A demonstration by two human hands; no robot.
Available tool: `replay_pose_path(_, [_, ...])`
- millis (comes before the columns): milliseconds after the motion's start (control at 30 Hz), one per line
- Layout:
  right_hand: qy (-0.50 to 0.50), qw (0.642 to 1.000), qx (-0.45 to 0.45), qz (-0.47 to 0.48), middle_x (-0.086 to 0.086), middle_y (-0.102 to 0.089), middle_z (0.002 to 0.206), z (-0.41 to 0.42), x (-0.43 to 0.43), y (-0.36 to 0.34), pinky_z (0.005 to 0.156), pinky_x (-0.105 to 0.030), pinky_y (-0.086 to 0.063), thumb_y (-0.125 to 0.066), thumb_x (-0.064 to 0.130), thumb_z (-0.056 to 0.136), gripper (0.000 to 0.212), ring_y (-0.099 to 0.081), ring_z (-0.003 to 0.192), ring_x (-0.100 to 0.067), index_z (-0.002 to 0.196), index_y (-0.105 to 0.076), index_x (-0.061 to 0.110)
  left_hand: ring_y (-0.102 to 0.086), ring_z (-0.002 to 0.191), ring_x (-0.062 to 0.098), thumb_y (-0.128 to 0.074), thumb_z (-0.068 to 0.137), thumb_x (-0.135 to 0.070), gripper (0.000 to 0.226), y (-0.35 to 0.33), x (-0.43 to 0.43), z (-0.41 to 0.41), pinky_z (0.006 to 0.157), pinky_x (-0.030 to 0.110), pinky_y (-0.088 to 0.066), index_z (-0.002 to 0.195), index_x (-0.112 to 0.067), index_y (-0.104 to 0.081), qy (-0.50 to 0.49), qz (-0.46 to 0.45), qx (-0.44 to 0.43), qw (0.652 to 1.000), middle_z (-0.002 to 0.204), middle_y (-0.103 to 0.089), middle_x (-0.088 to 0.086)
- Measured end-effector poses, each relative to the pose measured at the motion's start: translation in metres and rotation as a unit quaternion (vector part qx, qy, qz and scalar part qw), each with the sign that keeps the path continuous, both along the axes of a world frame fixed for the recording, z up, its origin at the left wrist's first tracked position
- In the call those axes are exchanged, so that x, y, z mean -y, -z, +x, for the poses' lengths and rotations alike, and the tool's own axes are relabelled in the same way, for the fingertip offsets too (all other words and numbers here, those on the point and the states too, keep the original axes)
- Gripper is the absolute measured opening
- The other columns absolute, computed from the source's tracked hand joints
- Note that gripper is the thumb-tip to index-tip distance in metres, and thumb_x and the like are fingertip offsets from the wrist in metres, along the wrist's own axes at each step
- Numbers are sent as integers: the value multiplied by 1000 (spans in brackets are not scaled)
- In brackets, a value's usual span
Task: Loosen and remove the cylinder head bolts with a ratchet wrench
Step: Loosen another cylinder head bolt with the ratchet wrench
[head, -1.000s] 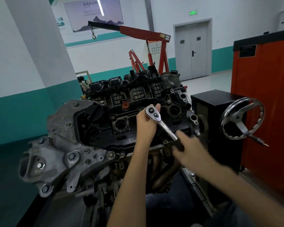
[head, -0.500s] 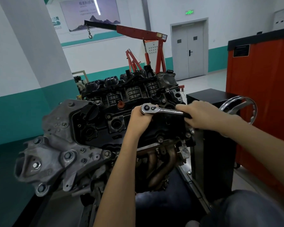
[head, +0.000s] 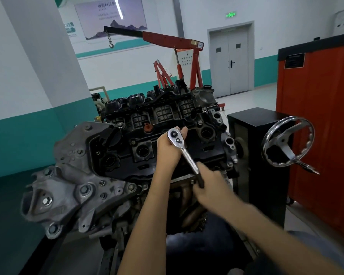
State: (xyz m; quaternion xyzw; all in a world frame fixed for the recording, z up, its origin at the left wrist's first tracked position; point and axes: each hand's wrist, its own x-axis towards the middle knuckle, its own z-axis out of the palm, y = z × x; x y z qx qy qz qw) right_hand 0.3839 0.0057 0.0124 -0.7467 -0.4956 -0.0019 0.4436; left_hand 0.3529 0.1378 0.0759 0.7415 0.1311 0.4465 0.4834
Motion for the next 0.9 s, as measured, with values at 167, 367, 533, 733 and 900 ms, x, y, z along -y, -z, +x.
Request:
replay_pose_path(167, [14,946,287,-152,2,-51,71,89,29,-68,55,-27,-43,-56,14,86,27,-51,60,-16,111,-50,24,-39,53,0,-60,93,-9,57,-2,-6,6,64,19,-39,43,-31,-45,8,51,-26,998,47,-40,-15])
replay_pose_path(367, [60,967,231,-85,4,-47,66,58,26,-40,51,-24,-33,-56,17,85,20,-48,58,-19,97,-42,25,-38,60,9,-61,95,-19,43,9,0,5,64,20,-37,59,-16,-38,8,-3,47,999,57,-38,-7])
replay_pose_path(533, [39,996,-54,67,4,-44,60,-28,-13,15,47,-10,-32,-54,8,83,20,-47,51,-3,97,-44,18,-25,49,4,-59,96,-15,51,3,9,12,54,17,-27,57,-22,-27,-54,-10,46,997,47,-27,-13])
replay_pose_path(733, [-11,1000,-11,-5,1,-47,65,-1,4,-3,47,-10,-35,-54,5,82,30,-46,52,-9,104,-47,24,-24,54,7,-60,95,-21,56,2,-2,5,58,28,-25,50,-31,-29,-14,18,-7,1000,49,-27,-12])
replay_pose_path(900, [32,934,303,-188,8,-43,68,89,32,-79,50,-18,-33,-55,15,88,29,-49,58,-11,114,-48,26,-47,57,0,-60,91,-10,50,-6,-6,4,63,20,-39,46,-33,-56,3,55,-59,997,49,-51,-16])
